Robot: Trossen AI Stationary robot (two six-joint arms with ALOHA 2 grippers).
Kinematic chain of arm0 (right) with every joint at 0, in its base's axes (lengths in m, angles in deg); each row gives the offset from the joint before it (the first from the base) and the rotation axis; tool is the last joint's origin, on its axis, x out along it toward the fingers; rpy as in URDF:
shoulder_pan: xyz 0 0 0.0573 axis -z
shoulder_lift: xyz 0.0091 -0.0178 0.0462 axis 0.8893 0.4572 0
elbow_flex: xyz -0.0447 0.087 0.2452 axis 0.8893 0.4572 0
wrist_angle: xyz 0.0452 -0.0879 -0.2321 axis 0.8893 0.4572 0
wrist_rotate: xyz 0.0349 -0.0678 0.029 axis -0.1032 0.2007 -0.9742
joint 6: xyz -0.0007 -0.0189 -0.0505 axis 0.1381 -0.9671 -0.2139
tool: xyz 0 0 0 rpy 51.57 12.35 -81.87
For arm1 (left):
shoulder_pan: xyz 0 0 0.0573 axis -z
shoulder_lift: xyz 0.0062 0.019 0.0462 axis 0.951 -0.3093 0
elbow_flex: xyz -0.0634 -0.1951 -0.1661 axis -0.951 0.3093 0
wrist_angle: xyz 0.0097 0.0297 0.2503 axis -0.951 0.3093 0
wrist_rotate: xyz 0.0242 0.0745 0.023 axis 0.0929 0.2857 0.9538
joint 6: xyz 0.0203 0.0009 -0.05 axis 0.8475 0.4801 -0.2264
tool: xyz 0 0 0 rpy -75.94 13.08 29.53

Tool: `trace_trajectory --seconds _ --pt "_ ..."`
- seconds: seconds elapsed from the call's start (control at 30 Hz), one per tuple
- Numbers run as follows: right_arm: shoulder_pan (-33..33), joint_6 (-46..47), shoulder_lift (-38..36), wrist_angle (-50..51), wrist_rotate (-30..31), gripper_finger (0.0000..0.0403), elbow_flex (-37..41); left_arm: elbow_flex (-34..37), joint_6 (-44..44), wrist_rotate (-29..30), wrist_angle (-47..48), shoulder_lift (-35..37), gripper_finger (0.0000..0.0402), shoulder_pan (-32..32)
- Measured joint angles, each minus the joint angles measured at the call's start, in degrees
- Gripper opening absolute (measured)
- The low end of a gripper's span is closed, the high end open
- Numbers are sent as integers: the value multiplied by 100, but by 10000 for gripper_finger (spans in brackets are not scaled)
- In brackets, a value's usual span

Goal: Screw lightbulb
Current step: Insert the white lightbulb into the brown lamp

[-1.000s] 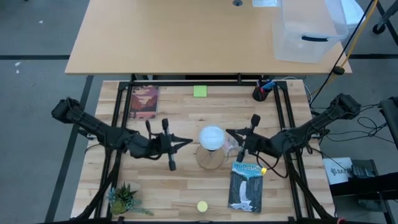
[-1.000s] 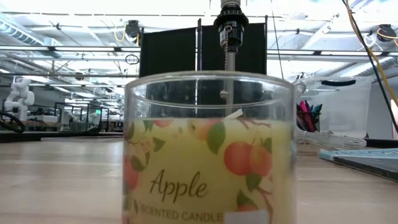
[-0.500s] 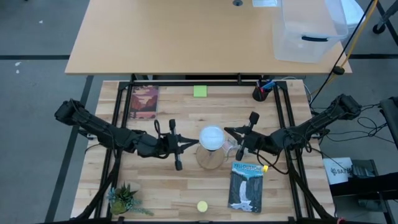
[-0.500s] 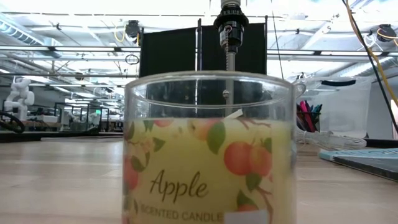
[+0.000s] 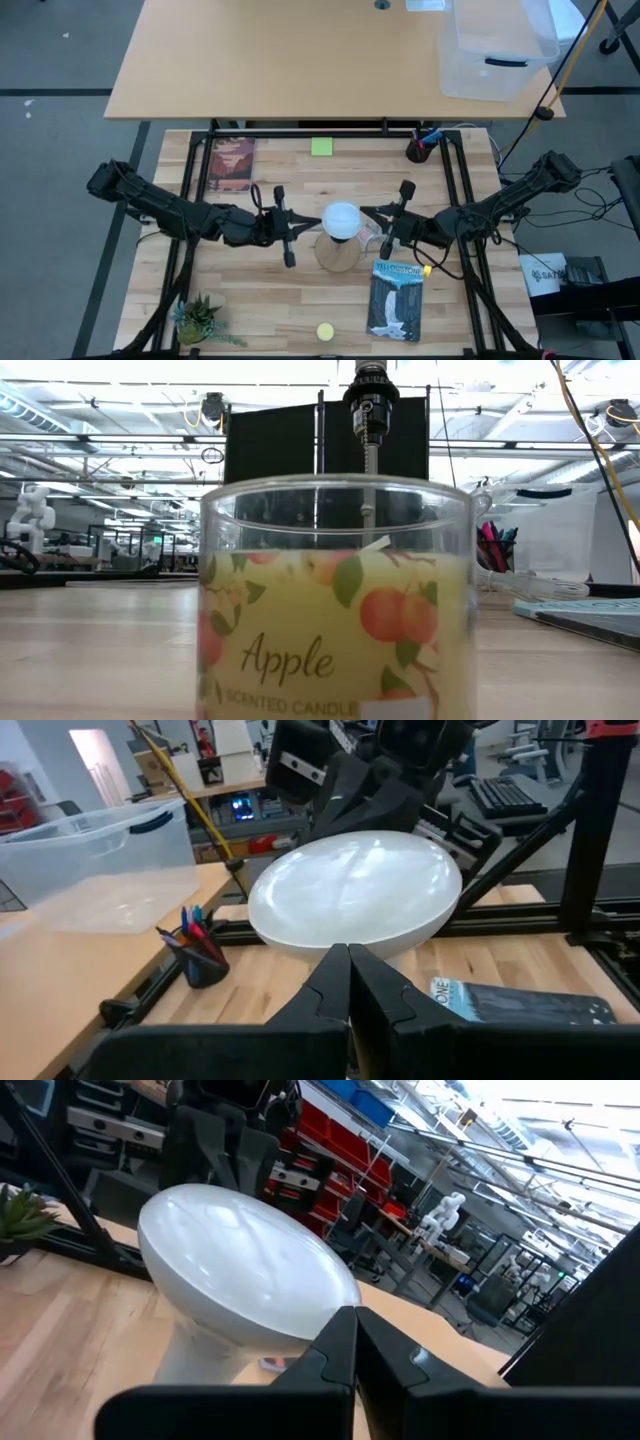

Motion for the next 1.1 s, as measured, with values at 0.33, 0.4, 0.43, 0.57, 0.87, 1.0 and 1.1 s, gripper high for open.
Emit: trace_trajectory --seconds 0.33,0.4,0.43,0.57,0.87,1.0,1.1 --pt "-229 101 -4 112 -39 0 0 0 -4 28 39 2 0 -227" --pt "-291 101 2 127 -119 0 -10 0 -12 29 33 2 0 -283" --pt "-324 101 6 129 -131 0 -11 0 -26 28 28 1 0 -317" --pt "-455 103 22 324 -120 0 2 0 -111 -12 68 -2 0 -434" --pt "-682 368 20 676 -63 0 4 2 -6 8 173 88 0 -432" --pt "-718 416 20 785 231 0 4 0 144 224 268 352 0 -224" --pt "-662 214 17 753 562 0 4 0 160 298 396 537 0 36"
